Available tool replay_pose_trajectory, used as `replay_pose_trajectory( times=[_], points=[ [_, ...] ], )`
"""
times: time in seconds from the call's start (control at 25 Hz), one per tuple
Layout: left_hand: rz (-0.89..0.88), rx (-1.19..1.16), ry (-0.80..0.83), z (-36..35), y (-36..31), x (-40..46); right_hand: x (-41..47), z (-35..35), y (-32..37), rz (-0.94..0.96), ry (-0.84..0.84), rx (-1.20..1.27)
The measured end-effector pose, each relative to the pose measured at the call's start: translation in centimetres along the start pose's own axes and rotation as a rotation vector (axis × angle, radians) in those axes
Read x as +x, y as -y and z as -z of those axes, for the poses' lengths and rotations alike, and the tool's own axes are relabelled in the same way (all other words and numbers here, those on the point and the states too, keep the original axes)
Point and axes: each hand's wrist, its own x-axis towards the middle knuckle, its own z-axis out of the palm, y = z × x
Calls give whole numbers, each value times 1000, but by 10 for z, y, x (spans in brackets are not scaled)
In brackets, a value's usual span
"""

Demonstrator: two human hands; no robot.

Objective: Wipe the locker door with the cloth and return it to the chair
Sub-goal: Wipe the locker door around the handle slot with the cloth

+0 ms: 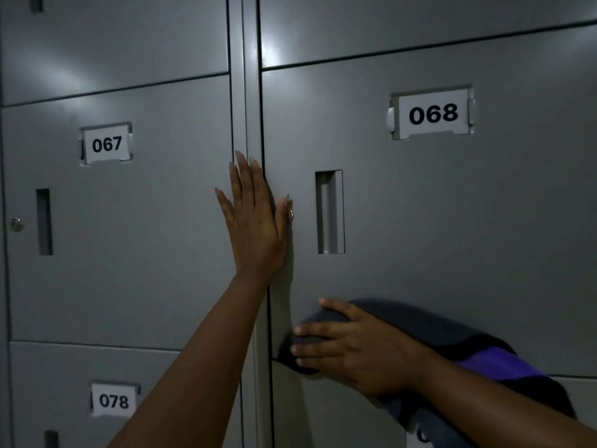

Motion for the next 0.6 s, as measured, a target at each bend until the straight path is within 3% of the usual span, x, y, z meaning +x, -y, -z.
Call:
replay_pose_trajectory(
  times=[0.24, 0.6],
  points=[
    [-44, 21, -17, -7, -13, 6, -49, 16, -38, -277, -152, -37],
    [-55, 65, -14, -11, -15, 5, -7, 60, -138, -977, -473, -109]
  ],
)
